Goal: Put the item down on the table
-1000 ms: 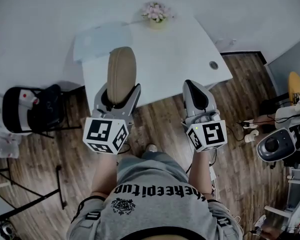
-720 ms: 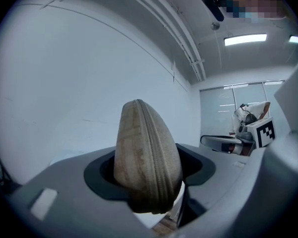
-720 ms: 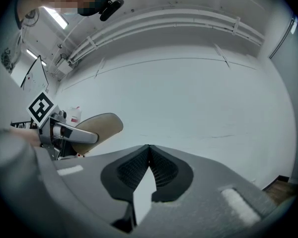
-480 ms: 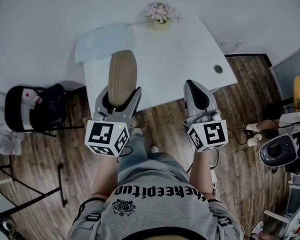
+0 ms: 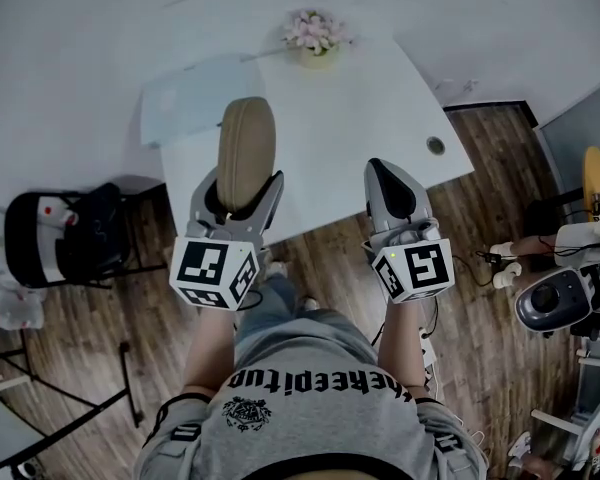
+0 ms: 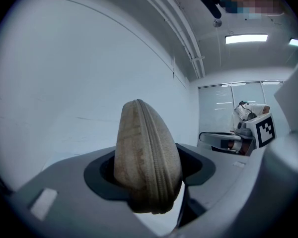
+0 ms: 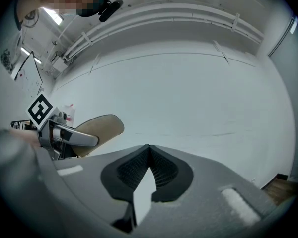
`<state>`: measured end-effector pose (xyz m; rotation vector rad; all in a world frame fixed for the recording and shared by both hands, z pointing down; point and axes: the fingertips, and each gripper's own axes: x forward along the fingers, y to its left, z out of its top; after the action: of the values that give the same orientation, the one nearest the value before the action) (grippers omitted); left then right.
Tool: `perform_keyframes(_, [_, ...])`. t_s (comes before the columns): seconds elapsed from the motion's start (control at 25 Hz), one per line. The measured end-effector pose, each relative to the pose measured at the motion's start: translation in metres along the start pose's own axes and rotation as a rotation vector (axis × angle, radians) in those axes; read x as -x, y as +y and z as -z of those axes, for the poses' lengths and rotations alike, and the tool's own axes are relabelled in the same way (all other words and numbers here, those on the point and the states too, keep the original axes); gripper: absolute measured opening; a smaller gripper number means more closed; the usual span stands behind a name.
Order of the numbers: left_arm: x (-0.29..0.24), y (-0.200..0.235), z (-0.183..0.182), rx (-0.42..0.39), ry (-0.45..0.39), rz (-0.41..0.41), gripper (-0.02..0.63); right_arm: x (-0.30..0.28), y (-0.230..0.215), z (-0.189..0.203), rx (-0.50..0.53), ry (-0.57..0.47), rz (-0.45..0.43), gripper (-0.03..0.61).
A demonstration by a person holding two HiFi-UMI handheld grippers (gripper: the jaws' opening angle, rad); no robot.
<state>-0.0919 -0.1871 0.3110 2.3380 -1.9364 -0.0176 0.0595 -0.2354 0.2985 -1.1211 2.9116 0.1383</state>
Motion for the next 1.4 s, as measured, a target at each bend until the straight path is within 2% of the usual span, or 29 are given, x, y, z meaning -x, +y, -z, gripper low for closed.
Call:
perform_keyframes(0.68, [-0.057,0.039,0.01,0.001,0.064,0.1,0.301,-0.054,-0.01,0.015,-0.018,0.047,0.065,-0.003])
perform_keyframes(1.0, [-0.083,0.051,0.029,-0.009,0.12,0.147,0.301,-0.072,-0.013,0.03,-0.016,0.086,0.097,-0.005])
perform_keyframes(1.4, [-0.102,0.065,0.058,0.015,0.195,0.197,0.301,-0.086,-0.012,0.049,-0.026,0.141,0.123,-0.005])
